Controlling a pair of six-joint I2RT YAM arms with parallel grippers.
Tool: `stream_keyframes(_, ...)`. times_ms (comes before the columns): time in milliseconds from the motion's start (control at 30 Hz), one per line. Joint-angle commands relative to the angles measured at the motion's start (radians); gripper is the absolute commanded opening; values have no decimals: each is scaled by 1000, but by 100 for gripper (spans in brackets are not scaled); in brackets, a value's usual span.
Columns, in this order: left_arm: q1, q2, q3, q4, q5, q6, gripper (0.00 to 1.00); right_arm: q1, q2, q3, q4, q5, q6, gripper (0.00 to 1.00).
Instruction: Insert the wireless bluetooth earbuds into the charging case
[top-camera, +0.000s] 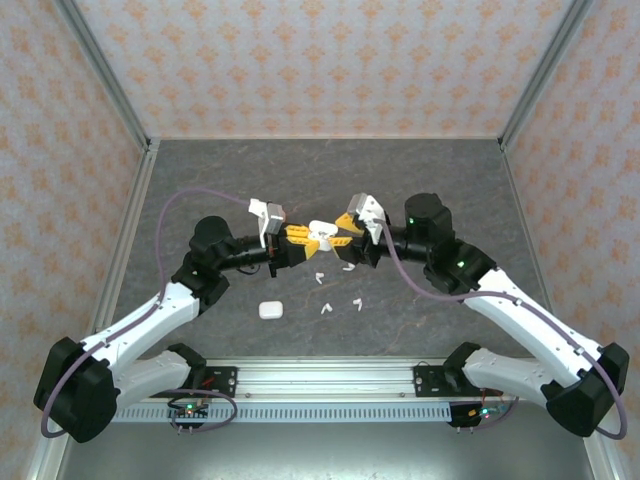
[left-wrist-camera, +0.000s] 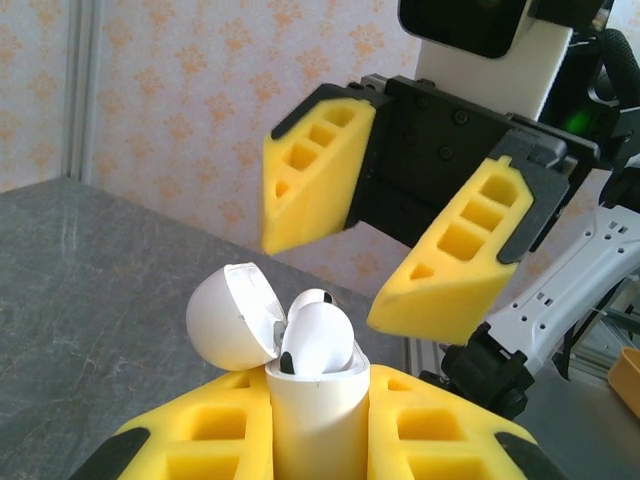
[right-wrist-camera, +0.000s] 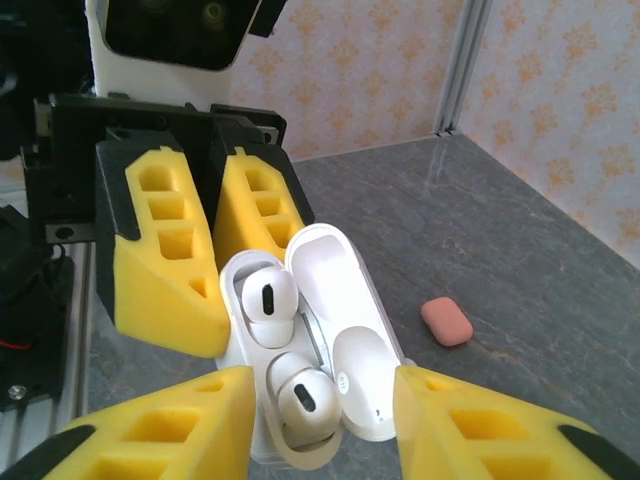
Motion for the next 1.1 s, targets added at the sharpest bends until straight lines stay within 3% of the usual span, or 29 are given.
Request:
stream_keyframes(0, -8, -24, 15, 51, -19, 12, 0, -29, -37, 44, 28, -60, 69, 54)
stream_keyframes(100, -8, -18, 17, 57, -22, 12, 0, -61, -61, 30, 58, -61, 144, 66)
stream_keyframes(300, -12, -17, 18, 59, -20, 15, 0, -95, -26, 21, 57, -98, 321, 100)
stream_keyframes(567, -20, -14, 28, 40, -16, 31, 0, -97, 117, 61, 54, -244, 483, 99)
stream_keyframes(867, -22, -11, 32, 16, -32, 43, 0, -83, 135, 62, 100, -345, 509, 100)
stream_keyframes(1067, -22, -3, 34, 7, -48, 43, 0, -78, 131, 63, 99, -378, 505, 92)
